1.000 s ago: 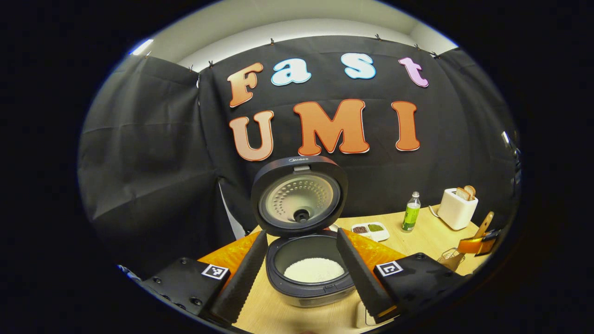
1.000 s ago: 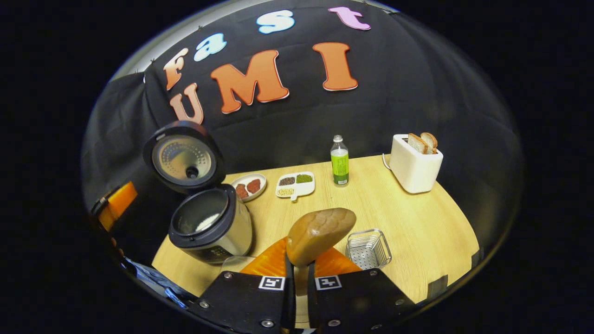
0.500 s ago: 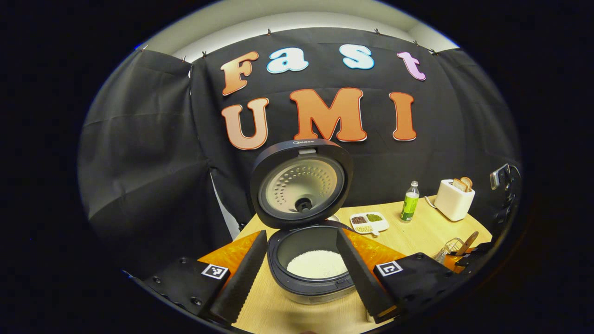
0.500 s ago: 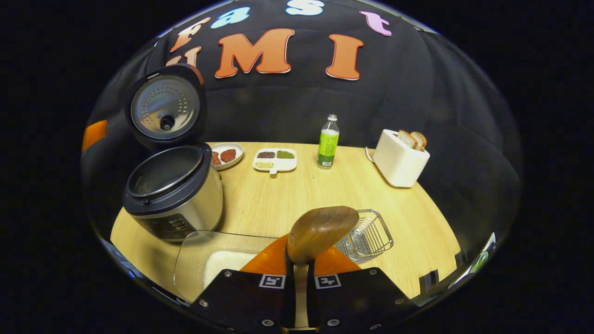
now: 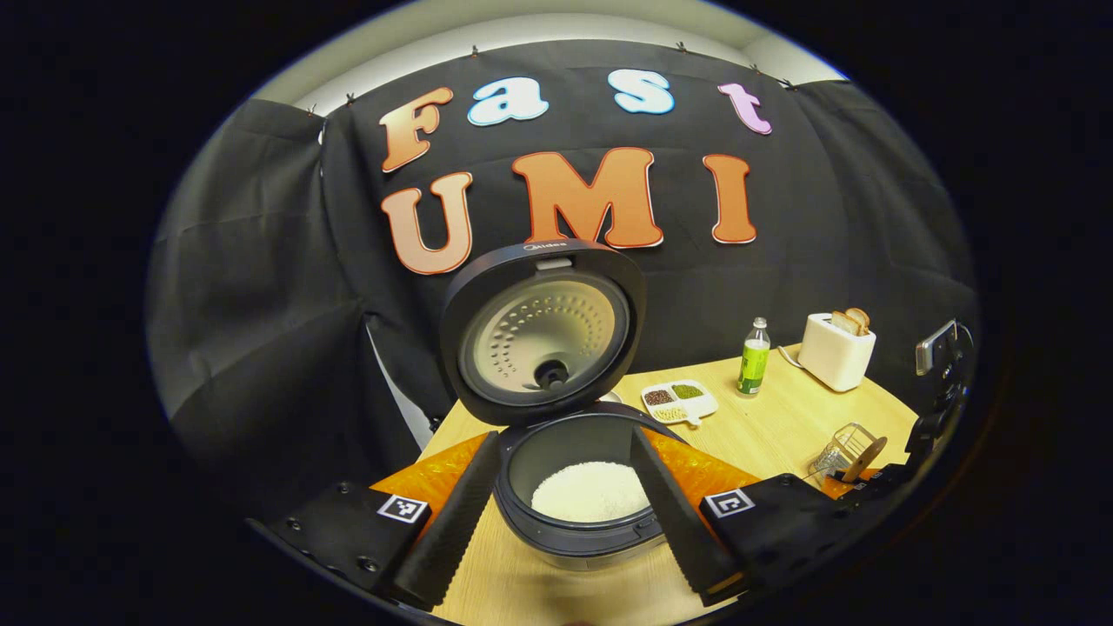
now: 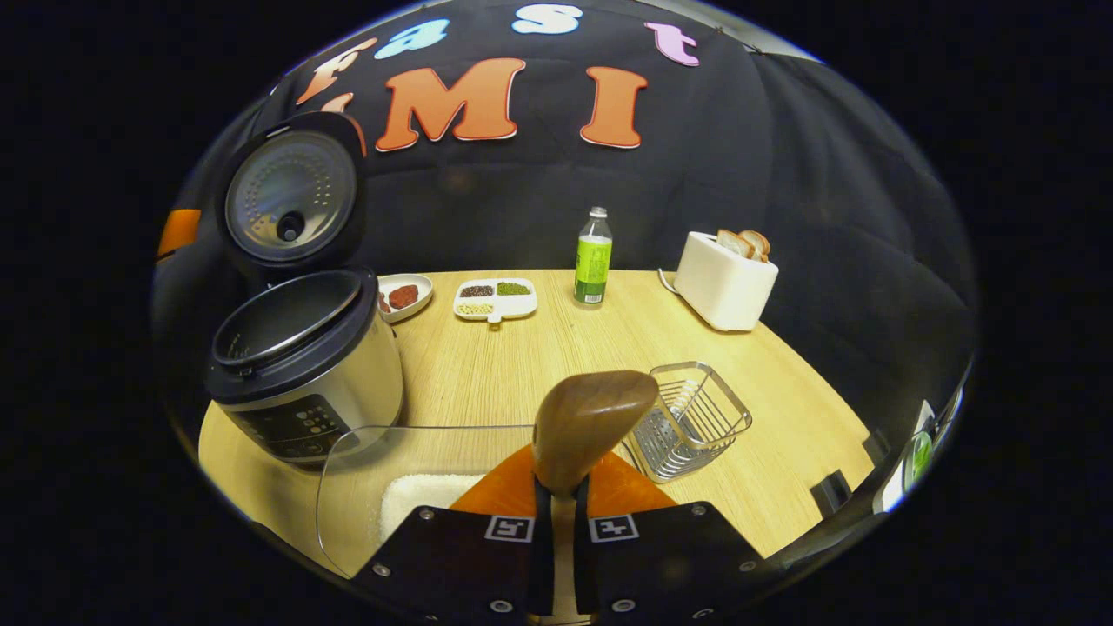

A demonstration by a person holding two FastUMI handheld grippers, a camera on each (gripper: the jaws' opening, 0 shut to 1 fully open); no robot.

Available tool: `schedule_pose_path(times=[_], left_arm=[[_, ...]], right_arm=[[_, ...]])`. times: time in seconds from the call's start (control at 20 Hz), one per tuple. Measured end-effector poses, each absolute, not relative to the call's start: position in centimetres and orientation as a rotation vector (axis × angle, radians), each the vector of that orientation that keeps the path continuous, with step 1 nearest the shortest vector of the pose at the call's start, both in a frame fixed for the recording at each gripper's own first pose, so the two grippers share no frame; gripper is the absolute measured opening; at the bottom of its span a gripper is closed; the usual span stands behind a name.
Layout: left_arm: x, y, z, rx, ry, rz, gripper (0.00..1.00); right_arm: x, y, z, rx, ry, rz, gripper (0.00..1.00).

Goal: Close the left gripper, press the button to open the rice cooker; take a wooden spoon from the chopstick holder with the right hand, scoop a spoonful of rice and pour it into the rice cooker, then put the wooden spoon back into the chopstick holder.

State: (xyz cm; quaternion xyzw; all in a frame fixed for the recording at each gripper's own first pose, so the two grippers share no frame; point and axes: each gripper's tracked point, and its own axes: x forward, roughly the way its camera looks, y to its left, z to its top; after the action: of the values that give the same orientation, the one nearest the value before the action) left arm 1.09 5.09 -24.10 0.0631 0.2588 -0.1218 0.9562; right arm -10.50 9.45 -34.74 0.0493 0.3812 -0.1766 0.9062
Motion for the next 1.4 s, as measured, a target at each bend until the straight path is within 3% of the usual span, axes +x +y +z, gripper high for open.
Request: schedule_pose_path(times=[0.05, 0.15, 0.2, 0.25, 0.3, 0.75, 0.8, 0.85, 1.0, 1.05, 1.1, 1.4], left_arm=[[1.1, 4.8, -24.2, 0.132, 0.528, -0.260, 1.00], [1.1, 4.7, -24.2, 0.138, 0.529, -0.274, 1.00], [1.1, 4.7, -24.3, 0.138, 0.526, -0.275, 0.92], [1.1, 4.8, -24.3, 0.136, 0.527, -0.277, 0.92], [1.1, 4.9, -24.4, 0.134, 0.531, -0.276, 1.00], [0.1, 6.6, -25.0, 0.131, 0.552, -0.243, 1.00], [0.0, 6.8, -25.0, 0.132, 0.553, -0.242, 0.92], [-0.1, 7.0, -25.0, 0.133, 0.553, -0.242, 1.00], [-0.2, 7.6, -24.9, 0.133, 0.547, -0.236, 1.00], [-0.2, 7.9, -24.8, 0.132, 0.547, -0.231, 0.92], [-0.2, 8.1, -24.8, 0.130, 0.547, -0.228, 1.00], [-0.3, 8.9, -24.7, 0.125, 0.544, -0.218, 1.00]], right_arm=[[-10.8, 9.7, -35.2, 0.122, 0.797, -0.371, 0.09], [-10.8, 10.1, -35.2, 0.165, 0.799, -0.380, 0.09], [-10.7, 10.3, -35.2, 0.193, 0.802, -0.382, 0.09], [-10.9, 10.8, -35.2, 0.210, 0.810, -0.379, 0.09], [-10.8, 11.2, -35.3, 0.234, 0.813, -0.368, 0.09], [-10.6, 14.4, -34.9, 0.460, 0.862, -0.322, 0.08], [-10.4, 15.0, -34.8, 0.475, 0.864, -0.310, 0.08], [-10.3, 15.6, -34.6, 0.489, 0.867, -0.300, 0.08], [-10.1, 16.9, -34.4, 0.538, 0.878, -0.271, 0.08], [-10.3, 16.7, -34.4, 0.537, 0.876, -0.271, 0.08], [-10.1, 16.7, -34.4, 0.539, 0.879, -0.260, 0.08], [-9.9, 17.3, -34.3, 0.642, 0.899, -0.241, 0.09]])
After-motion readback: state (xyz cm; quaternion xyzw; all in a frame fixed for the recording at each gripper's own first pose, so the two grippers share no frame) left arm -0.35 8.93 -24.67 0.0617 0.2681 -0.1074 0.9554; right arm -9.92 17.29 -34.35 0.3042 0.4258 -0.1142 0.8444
